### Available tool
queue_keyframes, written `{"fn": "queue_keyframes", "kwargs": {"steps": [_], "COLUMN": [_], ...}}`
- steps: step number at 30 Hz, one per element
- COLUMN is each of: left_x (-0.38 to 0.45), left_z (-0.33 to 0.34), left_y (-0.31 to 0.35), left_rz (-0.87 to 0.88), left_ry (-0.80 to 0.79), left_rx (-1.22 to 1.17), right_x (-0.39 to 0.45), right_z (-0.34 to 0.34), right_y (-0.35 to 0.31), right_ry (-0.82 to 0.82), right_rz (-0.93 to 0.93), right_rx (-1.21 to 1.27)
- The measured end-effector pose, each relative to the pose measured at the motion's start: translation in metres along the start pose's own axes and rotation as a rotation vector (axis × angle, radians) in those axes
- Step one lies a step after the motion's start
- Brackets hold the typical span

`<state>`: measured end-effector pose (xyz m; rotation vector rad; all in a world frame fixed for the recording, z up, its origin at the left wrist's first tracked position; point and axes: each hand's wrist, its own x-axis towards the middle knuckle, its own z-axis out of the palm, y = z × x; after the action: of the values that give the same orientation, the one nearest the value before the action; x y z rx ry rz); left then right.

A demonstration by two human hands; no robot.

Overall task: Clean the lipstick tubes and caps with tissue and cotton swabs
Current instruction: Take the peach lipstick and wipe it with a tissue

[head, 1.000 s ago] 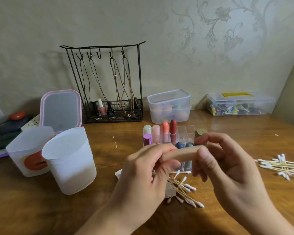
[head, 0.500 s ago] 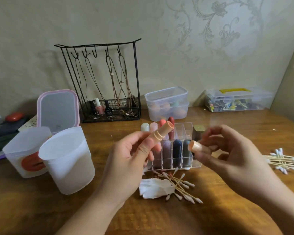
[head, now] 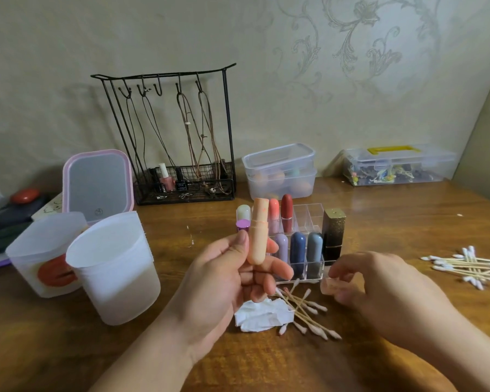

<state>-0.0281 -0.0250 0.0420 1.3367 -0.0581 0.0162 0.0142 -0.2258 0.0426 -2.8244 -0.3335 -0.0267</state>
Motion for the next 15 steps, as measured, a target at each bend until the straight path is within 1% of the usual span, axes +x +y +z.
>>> {"fn": "queue_keyframes", "kwargs": {"steps": [6, 9, 10, 11, 13, 14, 15], "left_x": [0.0, -0.001, -0.001, -0.001, -0.001, -0.001, -0.001], "left_z": [0.001, 0.004, 0.007, 0.009, 0.014, 0.016, 0.017], "left_y": [0.0, -0.004, -0.006, -0.008, -0.011, -0.012, -0.014], "left_rz": [-0.028, -0.018, 0.001, 0.027, 0.086, 0.123, 0.17], "left_ry": [-0.021, -0.035, -0.034, -0.022, 0.025, 0.038, 0.034], "left_rx": [-0.028, -0.079, -0.098, -0.123, -0.215, -0.266, -0.304], "right_x": [-0.002, -0.003, -0.005, -0.007, -0.012, -0.015, -0.018], "right_z": [0.0, -0.002, -0.002, -0.001, 0.003, 0.004, 0.006], "right_y": [-0.002, -0.002, -0.003, -0.002, -0.004, -0.007, -0.012], "right_ry": [0.017, 0.08, 0.144, 0.249, 0.446, 0.457, 0.377], "right_rz": [-0.012, -0.022, -0.041, -0.076, -0.198, -0.255, -0.302], "right_rx": [-0.045, -0.093, -0.065, 0.048, 0.455, 0.69, 0.922]}}
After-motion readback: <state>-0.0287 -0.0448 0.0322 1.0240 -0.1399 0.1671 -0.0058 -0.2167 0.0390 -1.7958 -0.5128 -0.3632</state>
